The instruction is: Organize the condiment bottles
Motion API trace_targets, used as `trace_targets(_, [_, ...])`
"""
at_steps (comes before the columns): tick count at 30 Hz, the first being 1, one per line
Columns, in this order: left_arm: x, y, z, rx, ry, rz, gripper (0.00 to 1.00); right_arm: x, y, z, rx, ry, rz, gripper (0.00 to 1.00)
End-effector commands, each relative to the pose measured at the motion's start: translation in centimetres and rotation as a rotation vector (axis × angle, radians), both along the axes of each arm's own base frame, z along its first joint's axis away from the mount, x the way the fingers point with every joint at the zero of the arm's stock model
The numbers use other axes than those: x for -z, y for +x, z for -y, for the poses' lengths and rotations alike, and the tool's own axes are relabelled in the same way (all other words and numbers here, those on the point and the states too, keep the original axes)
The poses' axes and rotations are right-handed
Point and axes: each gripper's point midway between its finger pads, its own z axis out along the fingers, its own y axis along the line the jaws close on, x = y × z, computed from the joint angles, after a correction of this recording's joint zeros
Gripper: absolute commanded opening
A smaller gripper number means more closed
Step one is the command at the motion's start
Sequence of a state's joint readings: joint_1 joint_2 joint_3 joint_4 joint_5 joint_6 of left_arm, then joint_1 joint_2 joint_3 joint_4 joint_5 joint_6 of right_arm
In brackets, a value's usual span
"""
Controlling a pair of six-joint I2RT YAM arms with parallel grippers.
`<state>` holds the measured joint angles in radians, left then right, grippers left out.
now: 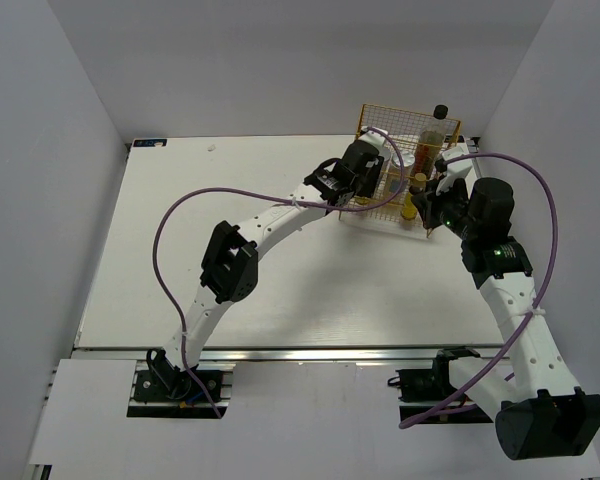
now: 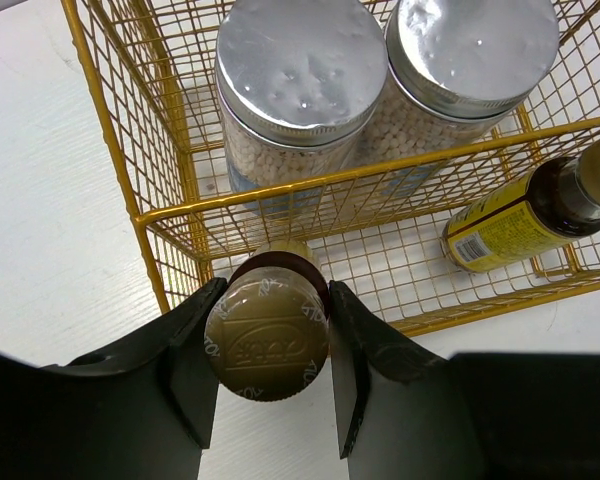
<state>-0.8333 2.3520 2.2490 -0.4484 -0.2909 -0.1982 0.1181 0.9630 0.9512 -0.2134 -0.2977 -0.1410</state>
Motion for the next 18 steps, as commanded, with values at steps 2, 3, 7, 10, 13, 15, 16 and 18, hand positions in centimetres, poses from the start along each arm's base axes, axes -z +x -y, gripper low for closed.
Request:
trace_targets(2, [-2.2, 0.5, 0.3, -0.017, -0.039, 0.055, 0.28, -1.5, 0.1, 0.0, 0.002, 0.013, 0.058, 0.0])
trace_targets(3, [-1.8, 0.6, 0.3, -0.017, -0.034, 0.049, 0.29, -1.5, 0.1, 0.1, 0.004, 0.015, 0.06, 0.0])
trace_targets(7, [-1.5, 0.5, 0.3, -0.017, -0.03, 0.045, 0.38, -1.5, 0.1, 0.1, 0.004, 0.015, 0.06, 0.0])
trace_targets(10, [-1.2, 0.4, 0.4, -0.016, -0.025, 0.041, 0.43, -1.4, 0.1, 0.2, 0.007, 0.018, 0.057, 0.0])
trace_targets(13, [-0.8, 0.5, 0.3, -0.017, -0.02, 0.036, 0.45, -1.4, 0.1, 0.2, 0.007, 0.018, 0.057, 0.0])
trace_targets(15, [-0.5, 0.4, 0.3, -0.019, -0.014, 0.031, 0.46, -1.4, 0.1, 0.3, 0.01, 0.018, 0.057, 0.0])
trace_targets(16, [-0.3, 0.3, 0.3, -0.017, -0.01, 0.029, 0.47, -1.3, 0.1, 0.3, 0.01, 0.02, 0.054, 0.0])
trace_targets(18, [0.0, 0.3, 0.2, -0.023, -0.003, 0.025, 0.48, -1.3, 0.1, 0.3, 0.011, 0.02, 0.056, 0.0])
